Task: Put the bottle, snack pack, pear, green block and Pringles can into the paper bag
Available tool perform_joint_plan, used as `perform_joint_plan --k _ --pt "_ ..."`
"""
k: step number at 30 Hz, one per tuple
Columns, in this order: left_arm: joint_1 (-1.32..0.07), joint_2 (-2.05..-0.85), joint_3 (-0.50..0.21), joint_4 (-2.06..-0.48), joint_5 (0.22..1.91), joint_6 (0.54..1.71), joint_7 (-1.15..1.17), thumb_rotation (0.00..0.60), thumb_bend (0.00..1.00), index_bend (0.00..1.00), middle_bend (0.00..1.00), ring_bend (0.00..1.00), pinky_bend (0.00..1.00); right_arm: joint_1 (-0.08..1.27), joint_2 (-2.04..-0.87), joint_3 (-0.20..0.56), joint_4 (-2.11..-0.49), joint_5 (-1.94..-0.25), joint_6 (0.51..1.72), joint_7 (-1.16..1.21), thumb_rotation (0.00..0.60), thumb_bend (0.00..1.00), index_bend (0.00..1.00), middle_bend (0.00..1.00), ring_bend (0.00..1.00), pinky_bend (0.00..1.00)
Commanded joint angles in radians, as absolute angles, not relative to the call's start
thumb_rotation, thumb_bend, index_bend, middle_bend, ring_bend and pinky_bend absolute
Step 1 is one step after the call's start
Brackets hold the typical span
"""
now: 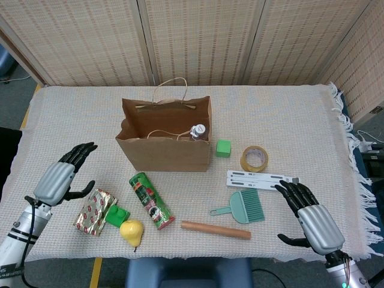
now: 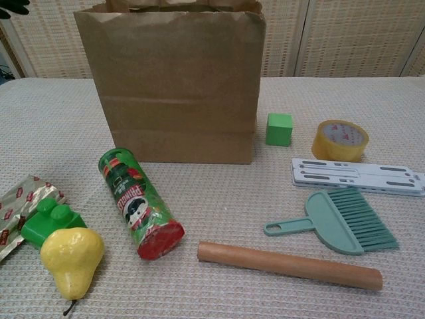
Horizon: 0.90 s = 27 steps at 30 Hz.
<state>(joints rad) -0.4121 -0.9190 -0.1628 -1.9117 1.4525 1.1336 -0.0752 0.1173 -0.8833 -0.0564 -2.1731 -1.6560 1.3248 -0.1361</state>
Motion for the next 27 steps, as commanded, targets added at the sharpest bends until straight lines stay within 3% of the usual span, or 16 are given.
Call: perform_joint_plan --k 1,7,10,17,27 --pt "-0.345 -0.942 -0.014 -1.695 1.714 1.203 -0.077 0.600 0.42 0.00 0.00 0.00 0.15 0.118 -0.885 -0.057 -2.173 -1.656 1.323 -0.138 0.600 0.00 0.00 0.00 0.00 0.00" --pt "-0.381 -1.019 0.071 -1.475 1.941 1.229 -0.002 0.600 0.42 0.00 0.00 0.00 0.14 0.117 -0.886 -0.060 -2.171 -1.659 1.322 -0.138 0.600 0.00 0.00 0.00 0.00 0.00" --pt "-0.406 -1.034 0.100 -1.442 1.987 1.200 0.023 0.600 0.40 0.00 0.00 0.00 0.14 0.119 -0.885 -0.061 -2.171 -1.658 1.319 -0.138 0.600 0.00 0.00 0.00 0.00 0.00" --pt "-0.411 -1.070 0.129 -1.466 1.937 1.115 0.091 0.600 0.37 0.00 0.00 0.00 0.10 0.119 -0.881 -0.064 -2.172 -1.661 1.318 -0.129 0.600 0.00 0.00 0.00 0.00 0.00" --pt "-0.360 -1.112 0.144 -1.396 1.849 1.146 0.092 0.600 0.37 0.00 0.00 0.00 0.08 0.123 -0.877 -0.066 -2.170 -1.658 1.309 -0.121 0.600 0.00 0.00 0.00 0.00 0.00"
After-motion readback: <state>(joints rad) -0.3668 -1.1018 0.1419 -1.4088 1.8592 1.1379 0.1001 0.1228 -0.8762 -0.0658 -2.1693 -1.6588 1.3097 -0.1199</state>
